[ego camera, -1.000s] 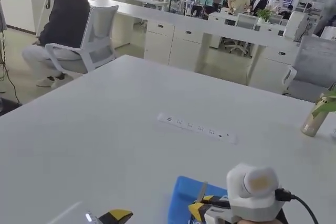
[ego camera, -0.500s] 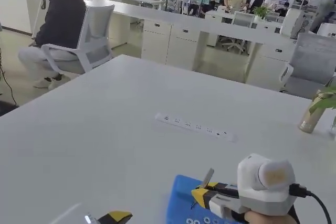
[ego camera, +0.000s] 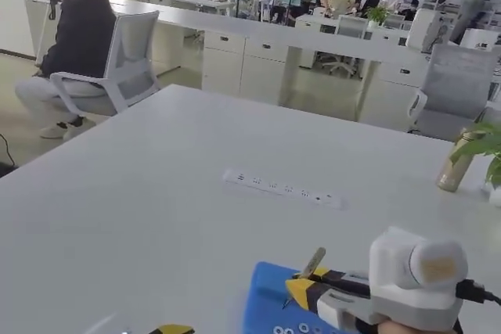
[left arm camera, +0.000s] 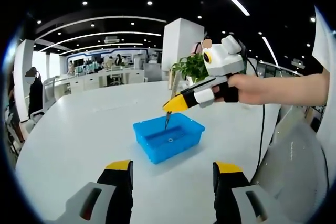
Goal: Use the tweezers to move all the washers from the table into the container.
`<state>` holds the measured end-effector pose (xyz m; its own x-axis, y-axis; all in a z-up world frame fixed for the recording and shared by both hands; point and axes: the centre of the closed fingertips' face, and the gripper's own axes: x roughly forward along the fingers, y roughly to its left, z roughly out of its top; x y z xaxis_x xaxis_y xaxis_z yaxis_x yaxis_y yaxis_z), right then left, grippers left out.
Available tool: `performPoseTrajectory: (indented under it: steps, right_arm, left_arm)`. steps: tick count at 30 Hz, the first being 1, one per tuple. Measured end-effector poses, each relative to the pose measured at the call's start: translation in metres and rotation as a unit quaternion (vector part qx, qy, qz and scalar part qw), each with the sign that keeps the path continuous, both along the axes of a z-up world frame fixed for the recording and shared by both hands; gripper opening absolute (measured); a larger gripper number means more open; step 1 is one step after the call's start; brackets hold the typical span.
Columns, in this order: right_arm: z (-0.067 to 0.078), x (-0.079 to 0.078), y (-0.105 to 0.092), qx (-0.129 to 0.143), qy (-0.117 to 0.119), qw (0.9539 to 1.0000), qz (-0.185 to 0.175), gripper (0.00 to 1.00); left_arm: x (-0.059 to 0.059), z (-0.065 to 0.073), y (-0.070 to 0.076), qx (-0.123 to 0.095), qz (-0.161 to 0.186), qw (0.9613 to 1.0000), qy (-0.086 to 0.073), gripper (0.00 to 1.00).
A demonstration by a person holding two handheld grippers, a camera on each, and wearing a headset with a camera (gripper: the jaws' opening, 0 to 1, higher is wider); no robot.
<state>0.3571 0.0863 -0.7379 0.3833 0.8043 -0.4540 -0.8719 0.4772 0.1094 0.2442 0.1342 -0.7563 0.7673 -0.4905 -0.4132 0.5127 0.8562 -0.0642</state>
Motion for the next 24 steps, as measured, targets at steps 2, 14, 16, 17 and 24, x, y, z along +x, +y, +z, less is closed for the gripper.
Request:
performPoseTrajectory:
  steps: [2, 14, 16, 17, 24]
  right_arm:
    - [0.003, -0.004, -0.002, 0.001, -0.001, 1.0, 0.003, 0.04]
    - [0.002, -0.026, -0.02, -0.005, -0.001, 0.9999, 0.015, 0.04]
    - [0.002, -0.033, -0.022, -0.002, 0.003, 0.9999, 0.014, 0.04]
    - [0.002, -0.037, -0.023, 0.001, 0.005, 0.9999, 0.013, 0.04]
    - [-0.01, -0.061, -0.032, -0.002, 0.017, 0.9997, 0.02, 0.04]
  left_arm:
    - [-0.001, 0.0, -0.002, 0.001, -0.004, 1.0, 0.001, 0.6]
    - [-0.004, 0.0, -0.011, 0.001, -0.025, 0.9997, 0.002, 0.59]
    - [-0.004, 0.001, -0.012, -0.002, -0.028, 0.9996, 0.003, 0.58]
    - [-0.005, 0.0, -0.013, -0.005, -0.03, 0.9995, 0.006, 0.58]
    - [-0.009, 0.007, -0.018, -0.079, -0.035, 0.9959, 0.029, 0.5]
